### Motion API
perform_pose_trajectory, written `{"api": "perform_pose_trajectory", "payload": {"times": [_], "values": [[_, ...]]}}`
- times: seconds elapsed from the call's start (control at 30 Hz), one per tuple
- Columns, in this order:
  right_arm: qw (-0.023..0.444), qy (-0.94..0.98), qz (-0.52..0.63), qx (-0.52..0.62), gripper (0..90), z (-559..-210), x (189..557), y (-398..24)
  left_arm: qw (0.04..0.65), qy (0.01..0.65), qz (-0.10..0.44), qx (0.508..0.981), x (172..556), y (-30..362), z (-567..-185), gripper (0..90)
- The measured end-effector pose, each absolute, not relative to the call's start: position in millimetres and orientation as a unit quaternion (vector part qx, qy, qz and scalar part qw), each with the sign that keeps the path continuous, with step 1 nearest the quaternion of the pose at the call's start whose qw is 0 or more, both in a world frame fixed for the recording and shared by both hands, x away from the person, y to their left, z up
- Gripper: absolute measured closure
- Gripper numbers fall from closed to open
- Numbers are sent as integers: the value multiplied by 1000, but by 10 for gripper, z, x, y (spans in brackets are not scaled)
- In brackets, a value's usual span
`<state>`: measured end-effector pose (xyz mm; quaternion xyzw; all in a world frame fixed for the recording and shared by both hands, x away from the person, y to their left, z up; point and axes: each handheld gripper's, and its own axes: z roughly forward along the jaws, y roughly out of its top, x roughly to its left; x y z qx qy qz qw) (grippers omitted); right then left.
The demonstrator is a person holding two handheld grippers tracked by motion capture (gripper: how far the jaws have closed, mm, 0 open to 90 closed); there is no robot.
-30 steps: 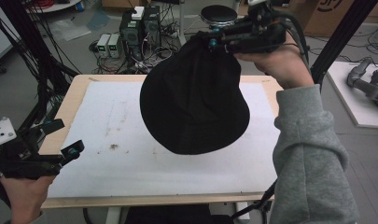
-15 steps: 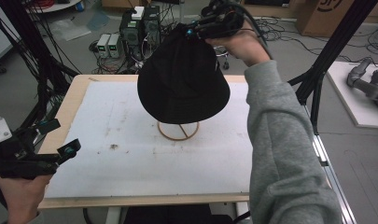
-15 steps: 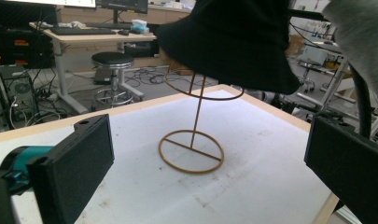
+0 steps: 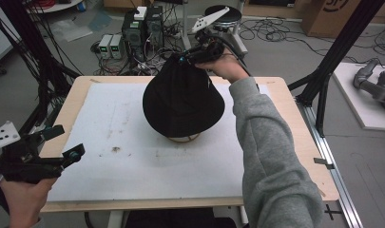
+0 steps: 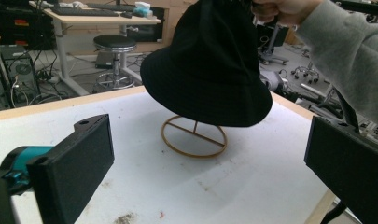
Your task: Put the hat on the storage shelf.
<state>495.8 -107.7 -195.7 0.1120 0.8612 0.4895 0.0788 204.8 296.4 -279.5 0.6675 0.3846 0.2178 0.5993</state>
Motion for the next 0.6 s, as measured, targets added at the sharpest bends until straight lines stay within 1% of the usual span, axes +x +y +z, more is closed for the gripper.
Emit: {"api": "perform_pose_trajectory", "payload": {"times": [0.17, 0.23, 0.3, 0.33, 0.37, 0.43, 0.47, 0.53, 0.57, 0.6], "values": [[63, 850, 509, 120, 860, -2075, 4943, -1130, 596, 385, 212, 672, 2085, 2925, -2819, 18], [65, 850, 509, 120, 858, -2074, 4942, -1130, 596, 384, 212, 672, 2092, 2906, -2817, 18], [72, 851, 508, 116, 839, -2067, 4934, -1122, 596, 383, 211, 673, 2101, 2893, -2817, 18], [68, 851, 508, 118, 813, -2065, 4923, -1117, 597, 382, 210, 673, 2110, 2887, -2819, 18], [72, 850, 508, 119, 762, -2063, 4923, -1117, 597, 383, 210, 673, 2115, 2886, -2820, 18], [84, 848, 506, 131, 619, -2064, 4923, -1121, 596, 383, 210, 674, 2125, 2889, -2823, 18], [83, 847, 506, 141, 544, -2064, 4922, -1126, 596, 383, 209, 674, 2130, 2887, -2823, 18], [84, 842, 510, 153, 392, -2066, 4927, -1153, 591, 381, 212, 679, 2134, 2874, -2823, 18], [89, 838, 511, 171, 285, -2060, 4922, -1188, 589, 380, 213, 680, 2138, 2868, -2823, 18], [89, 838, 511, 171, 285, -2060, 4922, -1188, 590, 380, 212, 680, 2143, 2863, -2824, 18]]}}
